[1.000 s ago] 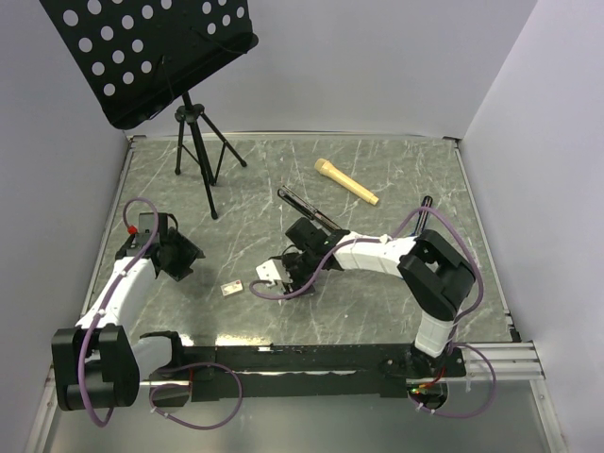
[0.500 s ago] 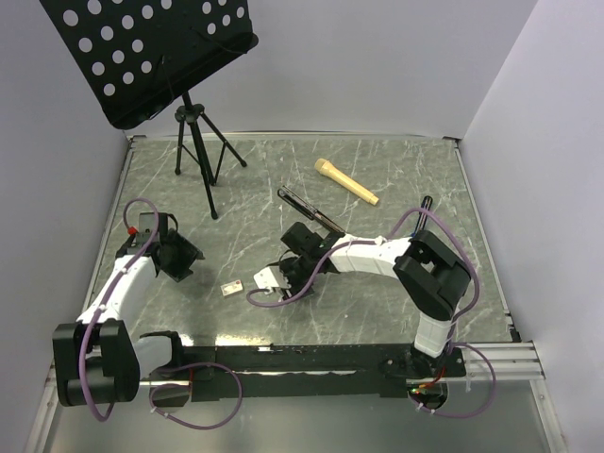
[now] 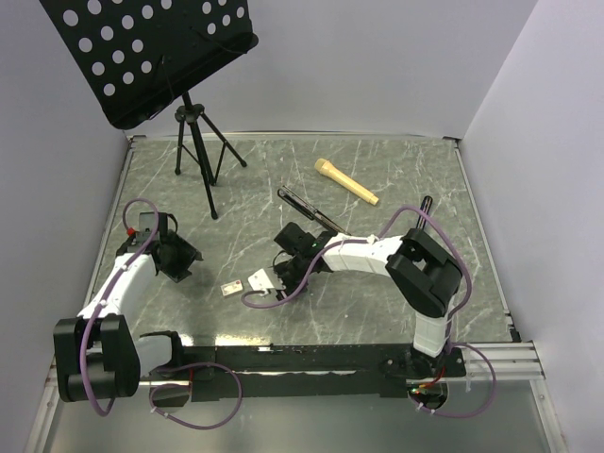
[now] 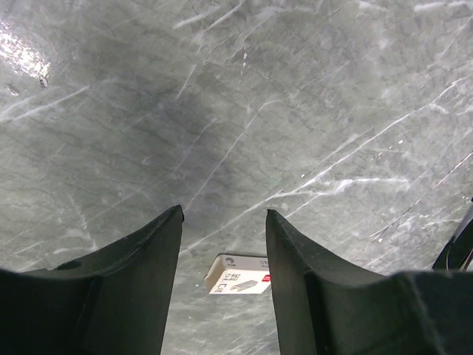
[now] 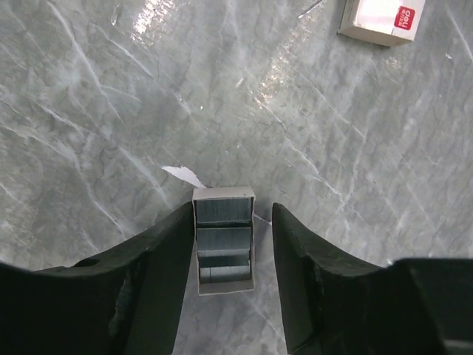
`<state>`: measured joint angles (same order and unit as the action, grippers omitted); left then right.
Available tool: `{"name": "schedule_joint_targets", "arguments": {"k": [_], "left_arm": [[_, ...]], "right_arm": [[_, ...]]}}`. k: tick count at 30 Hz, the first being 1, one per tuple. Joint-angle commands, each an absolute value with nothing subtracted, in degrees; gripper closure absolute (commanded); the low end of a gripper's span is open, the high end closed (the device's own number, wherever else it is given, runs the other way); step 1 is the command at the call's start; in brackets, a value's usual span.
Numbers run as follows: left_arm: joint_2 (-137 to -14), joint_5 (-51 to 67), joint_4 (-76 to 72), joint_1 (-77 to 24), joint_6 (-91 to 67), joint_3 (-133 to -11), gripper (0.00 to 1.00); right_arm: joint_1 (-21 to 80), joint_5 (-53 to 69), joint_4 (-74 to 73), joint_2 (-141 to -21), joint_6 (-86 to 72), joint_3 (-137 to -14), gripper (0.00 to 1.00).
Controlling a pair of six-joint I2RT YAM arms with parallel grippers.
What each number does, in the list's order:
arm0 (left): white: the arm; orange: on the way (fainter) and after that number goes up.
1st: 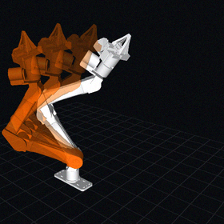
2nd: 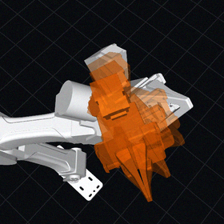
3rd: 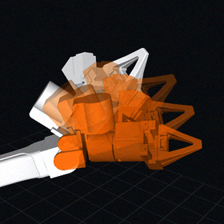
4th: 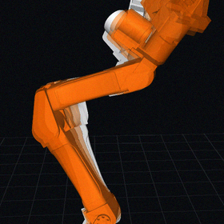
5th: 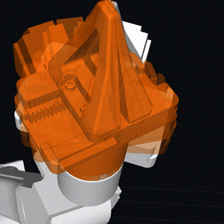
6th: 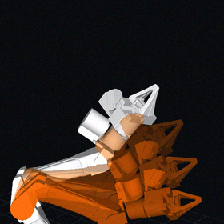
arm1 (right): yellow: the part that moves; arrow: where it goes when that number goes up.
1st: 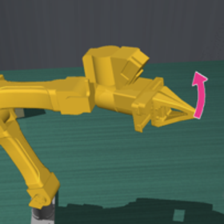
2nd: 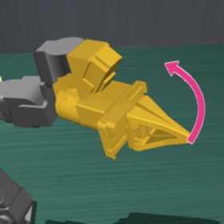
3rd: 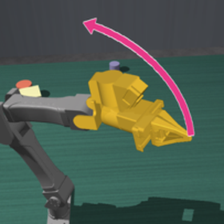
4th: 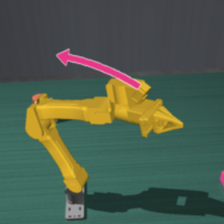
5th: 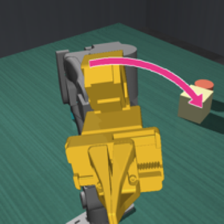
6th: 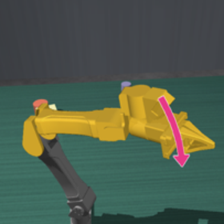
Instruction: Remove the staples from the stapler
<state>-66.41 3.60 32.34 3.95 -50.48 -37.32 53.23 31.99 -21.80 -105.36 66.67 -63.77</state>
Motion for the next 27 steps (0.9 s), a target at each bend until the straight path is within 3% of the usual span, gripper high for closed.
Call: {"name": "schedule_joint_targets", "arguments": {"k": [1,15,27], "left_arm": [[-66.45,3.08,32.52,4.22,-50.71,-39.38,0.46],[-65.13,3.42,35.06,4.22,-52.03,-38.59,0.48],[-65.13,13.27,34.01,4.31,-54.49,-32.26,0.51]], "right_arm": [[53.88,33.58,-23.29,-107.05,67.51,-66.09,0.48],[53.26,30.76,-19.87,-108.11,60.47,-66.45,0.61],[53.17,30.32,-22.14,-113.81,55.46,-77.25,0.6]]}}
